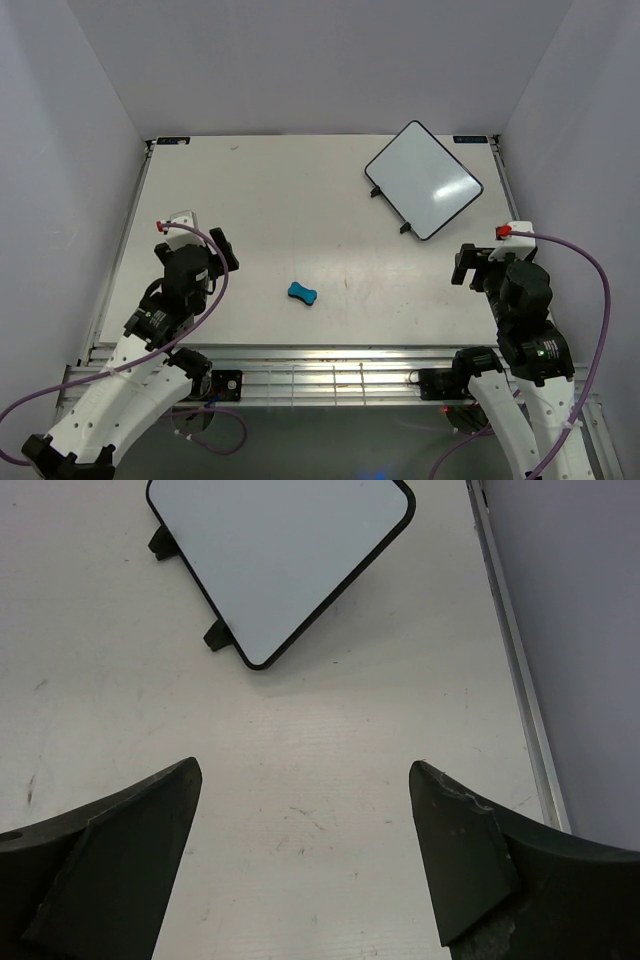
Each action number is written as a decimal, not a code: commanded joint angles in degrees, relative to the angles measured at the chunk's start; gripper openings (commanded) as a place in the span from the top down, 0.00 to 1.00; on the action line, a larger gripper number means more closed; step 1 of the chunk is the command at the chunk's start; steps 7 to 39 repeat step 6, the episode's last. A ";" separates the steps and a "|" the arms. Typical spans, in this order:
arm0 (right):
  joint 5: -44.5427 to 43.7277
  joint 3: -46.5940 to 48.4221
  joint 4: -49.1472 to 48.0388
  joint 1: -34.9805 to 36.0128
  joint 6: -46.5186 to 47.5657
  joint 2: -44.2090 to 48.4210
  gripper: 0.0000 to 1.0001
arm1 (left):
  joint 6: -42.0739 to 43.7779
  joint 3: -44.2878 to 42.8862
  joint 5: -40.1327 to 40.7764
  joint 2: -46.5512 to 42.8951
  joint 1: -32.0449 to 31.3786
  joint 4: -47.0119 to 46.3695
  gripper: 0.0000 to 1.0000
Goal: Erase the whiteboard
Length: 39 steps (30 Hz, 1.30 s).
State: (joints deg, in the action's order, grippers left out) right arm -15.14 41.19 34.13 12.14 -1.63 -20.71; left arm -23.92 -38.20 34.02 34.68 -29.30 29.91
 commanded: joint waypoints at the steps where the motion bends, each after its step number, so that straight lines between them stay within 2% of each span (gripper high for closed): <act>1: -1.21 -0.32 -3.11 0.34 -0.83 0.84 0.10 | 0.72 0.05 -0.88 -0.31 0.38 -1.00 0.02; 39: -1.04 -0.06 -3.10 0.34 -0.57 1.02 0.10 | 0.72 0.05 -1.06 -0.31 0.38 -1.08 0.02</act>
